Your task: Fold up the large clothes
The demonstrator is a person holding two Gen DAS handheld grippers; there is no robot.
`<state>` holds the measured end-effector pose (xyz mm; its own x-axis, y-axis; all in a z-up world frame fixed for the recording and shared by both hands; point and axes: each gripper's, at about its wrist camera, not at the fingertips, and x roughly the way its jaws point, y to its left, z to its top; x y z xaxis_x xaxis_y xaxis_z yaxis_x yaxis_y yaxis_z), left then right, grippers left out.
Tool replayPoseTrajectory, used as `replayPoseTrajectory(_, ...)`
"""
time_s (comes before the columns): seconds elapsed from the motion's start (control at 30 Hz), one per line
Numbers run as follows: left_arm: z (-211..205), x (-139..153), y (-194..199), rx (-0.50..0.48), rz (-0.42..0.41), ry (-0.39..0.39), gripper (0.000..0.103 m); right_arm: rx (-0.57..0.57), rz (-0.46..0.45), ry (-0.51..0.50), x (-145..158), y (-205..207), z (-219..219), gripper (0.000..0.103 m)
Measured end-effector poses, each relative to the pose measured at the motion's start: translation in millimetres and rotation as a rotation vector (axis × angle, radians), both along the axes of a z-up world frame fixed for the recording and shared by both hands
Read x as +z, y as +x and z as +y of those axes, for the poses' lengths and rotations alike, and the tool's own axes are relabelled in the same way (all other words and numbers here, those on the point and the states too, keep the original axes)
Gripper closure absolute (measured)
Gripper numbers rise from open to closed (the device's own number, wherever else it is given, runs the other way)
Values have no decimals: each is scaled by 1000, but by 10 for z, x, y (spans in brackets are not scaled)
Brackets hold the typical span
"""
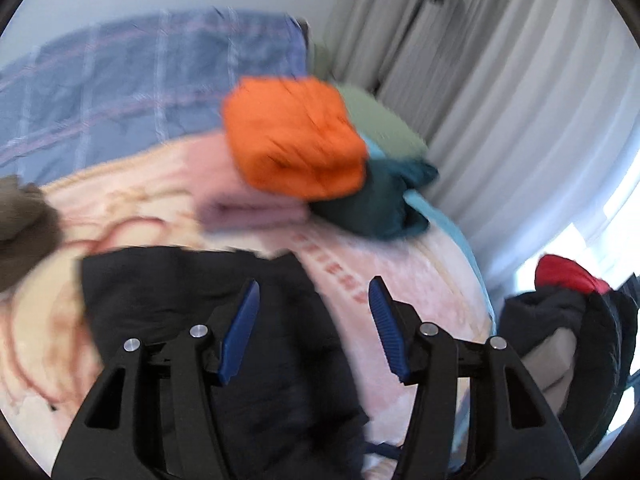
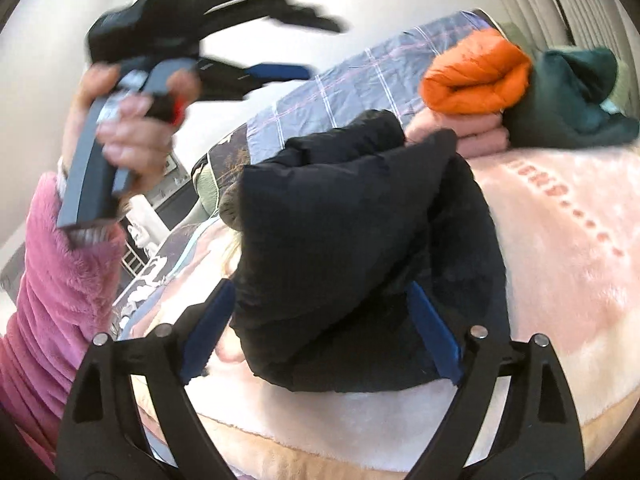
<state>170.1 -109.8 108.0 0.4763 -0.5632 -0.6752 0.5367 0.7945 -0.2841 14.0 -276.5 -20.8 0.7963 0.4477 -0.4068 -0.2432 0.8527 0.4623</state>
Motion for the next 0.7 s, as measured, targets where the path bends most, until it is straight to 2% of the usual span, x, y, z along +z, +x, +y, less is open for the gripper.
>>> replayPoseTrajectory(0.1,454,-27,9,85,-33,12,47,-10,-10,3,35,29,-39,12)
replayPoseTrajectory(0.2,842,-293,15,121,-21,43,47,-45,-5,63,79,40,-167,12)
replayPoseTrajectory(0.27,928,-483,13,114,-8,68,53,-65,-32,50,171,26,-187,12)
replayPoseTrajectory(0.43,727,-945,-43,-18,45,88,58,-53,-153,-66,458,-35,-9,12)
replayPoseTrajectory(0.57,266,-1133,-170,-156,12,135,60,-47,-178,-135,458,-3,133,13)
replayPoseTrajectory(0.6,151,-1181,-194,-188,10,148,60,-52,-168,-144,421,18,129,20)
replayPoseTrajectory(0.67,28,-1252,-198,-210,23,158,63,-81,-131,-159,311,55,62,52)
replayPoseTrajectory(0.7,-8,-1288,-191,-220,31,156,63,-106,-81,-179,236,104,8,94)
